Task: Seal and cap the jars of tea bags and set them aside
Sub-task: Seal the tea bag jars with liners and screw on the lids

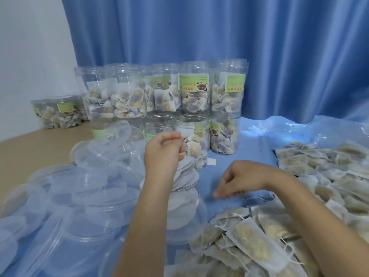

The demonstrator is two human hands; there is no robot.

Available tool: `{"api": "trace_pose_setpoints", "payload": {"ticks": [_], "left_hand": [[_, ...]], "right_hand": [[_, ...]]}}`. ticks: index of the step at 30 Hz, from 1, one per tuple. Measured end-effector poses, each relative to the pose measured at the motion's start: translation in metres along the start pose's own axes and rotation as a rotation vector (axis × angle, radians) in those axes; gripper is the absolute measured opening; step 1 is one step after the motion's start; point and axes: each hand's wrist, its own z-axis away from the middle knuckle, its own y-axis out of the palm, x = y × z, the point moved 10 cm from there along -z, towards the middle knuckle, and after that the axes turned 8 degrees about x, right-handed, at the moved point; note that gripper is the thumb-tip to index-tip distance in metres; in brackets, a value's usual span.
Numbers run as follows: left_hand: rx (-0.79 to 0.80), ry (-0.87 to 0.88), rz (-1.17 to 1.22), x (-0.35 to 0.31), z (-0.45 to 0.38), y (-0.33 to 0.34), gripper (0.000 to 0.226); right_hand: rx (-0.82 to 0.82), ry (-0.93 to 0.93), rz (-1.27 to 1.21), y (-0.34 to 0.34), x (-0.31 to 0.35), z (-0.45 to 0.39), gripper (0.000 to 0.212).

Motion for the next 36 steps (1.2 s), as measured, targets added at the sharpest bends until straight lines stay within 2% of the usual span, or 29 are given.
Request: {"api": "trace_pose_setpoints", "payload": {"ticks": [4, 7, 9, 11, 14, 15, 18, 20, 22, 24, 26, 28, 31, 36], "left_hand": [[0.029, -0.014, 0.005, -0.005, 0.002, -0.002, 0.014], [0.027, -0.011, 0.013, -0.008, 0.004, -0.006, 0.014], [0.002, -0.003, 0.016, -0.010, 0.002, -0.013, 0.013], [-0.027, 0.004, 0.032, -0.012, 0.001, -0.022, 0.014], [-0.087, -0.002, 0.074, -0.009, -0.001, -0.037, 0.015], [-0.105, -0.006, 0.093, -0.008, -0.001, -0.041, 0.015], [-0.122, -0.016, 0.140, -0.004, -0.003, -0.047, 0.017], [-0.123, -0.025, 0.163, -0.002, -0.004, -0.049, 0.018], [-0.128, -0.036, 0.188, 0.001, -0.006, -0.051, 0.021], [-0.125, -0.040, 0.213, 0.002, -0.007, -0.052, 0.022], [-0.117, -0.035, 0.232, 0.001, -0.008, -0.052, 0.022], [-0.109, -0.032, 0.242, -0.001, -0.008, -0.051, 0.022], [-0.097, -0.036, 0.244, -0.002, -0.008, -0.048, 0.023], [-0.089, -0.041, 0.208, -0.003, -0.006, -0.044, 0.021]], "right_hand": [[0.184, 0.088, 0.080, 0.023, 0.000, 0.002, 0.039], [0.163, 0.076, 0.185, 0.024, 0.002, 0.000, 0.041], [0.070, 0.014, 0.174, 0.015, 0.006, -0.001, 0.045], [-0.181, -0.101, 0.000, -0.012, 0.014, 0.002, 0.039], [-0.623, -0.351, -0.568, -0.060, 0.023, 0.023, 0.027], [-0.783, -0.389, -0.649, -0.077, 0.022, 0.032, 0.027], [-1.190, -0.405, -0.594, -0.125, 0.029, 0.048, 0.021], [-1.306, -0.406, -0.550, -0.147, 0.041, 0.044, 0.016], [-1.271, -0.328, -0.457, -0.157, 0.049, 0.020, 0.015], [-1.070, -0.202, -0.293, -0.153, 0.050, -0.017, 0.030], [-0.792, -0.144, -0.190, -0.133, 0.046, -0.048, 0.055], [-0.661, -0.124, -0.125, -0.116, 0.042, -0.060, 0.060], [-0.716, -0.091, -0.052, -0.110, 0.038, -0.056, 0.024], [-0.786, -0.144, -0.116, -0.103, 0.028, -0.033, 0.015]]}}
